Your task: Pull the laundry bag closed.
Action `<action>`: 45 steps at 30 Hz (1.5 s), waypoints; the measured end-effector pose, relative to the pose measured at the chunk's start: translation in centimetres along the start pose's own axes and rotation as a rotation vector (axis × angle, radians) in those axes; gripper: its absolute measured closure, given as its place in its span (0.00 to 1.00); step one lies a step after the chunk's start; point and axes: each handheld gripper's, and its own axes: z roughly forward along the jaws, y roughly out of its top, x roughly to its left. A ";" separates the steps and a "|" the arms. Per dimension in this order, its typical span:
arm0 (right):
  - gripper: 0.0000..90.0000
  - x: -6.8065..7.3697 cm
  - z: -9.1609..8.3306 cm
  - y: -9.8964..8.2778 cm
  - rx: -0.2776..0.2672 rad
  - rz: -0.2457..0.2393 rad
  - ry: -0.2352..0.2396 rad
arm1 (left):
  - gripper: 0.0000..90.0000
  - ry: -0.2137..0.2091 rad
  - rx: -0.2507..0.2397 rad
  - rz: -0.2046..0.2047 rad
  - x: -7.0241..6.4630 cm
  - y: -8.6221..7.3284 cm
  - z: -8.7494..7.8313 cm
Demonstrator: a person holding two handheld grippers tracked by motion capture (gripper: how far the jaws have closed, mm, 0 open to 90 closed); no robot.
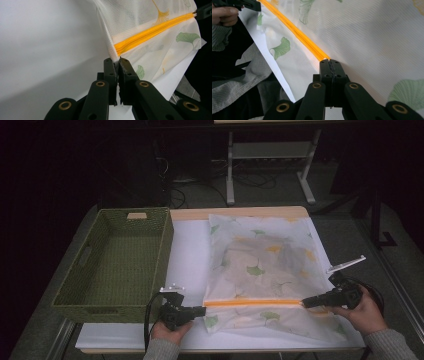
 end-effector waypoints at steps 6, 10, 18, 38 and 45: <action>1.00 -0.8 -0.5 -0.6 -0.013 0.023 -0.012 | 0.95 0.004 0.003 0.002 0.0 0.0 0.0; 1.00 -1.3 -0.7 -0.9 -0.012 0.034 -0.022 | 0.95 0.005 0.006 0.004 0.0 0.0 0.0; 1.00 -2.2 -1.3 -1.8 -0.012 0.068 -0.053 | 0.95 0.019 0.008 0.015 -0.1 0.0 0.0; 1.00 -5.2 -4.1 -4.9 -0.017 0.157 -0.154 | 0.96 0.041 0.030 0.023 -0.1 0.1 0.1; 1.00 -6.0 -4.5 -5.5 -0.045 0.178 -0.124 | 0.96 0.041 0.033 0.018 0.0 0.1 0.2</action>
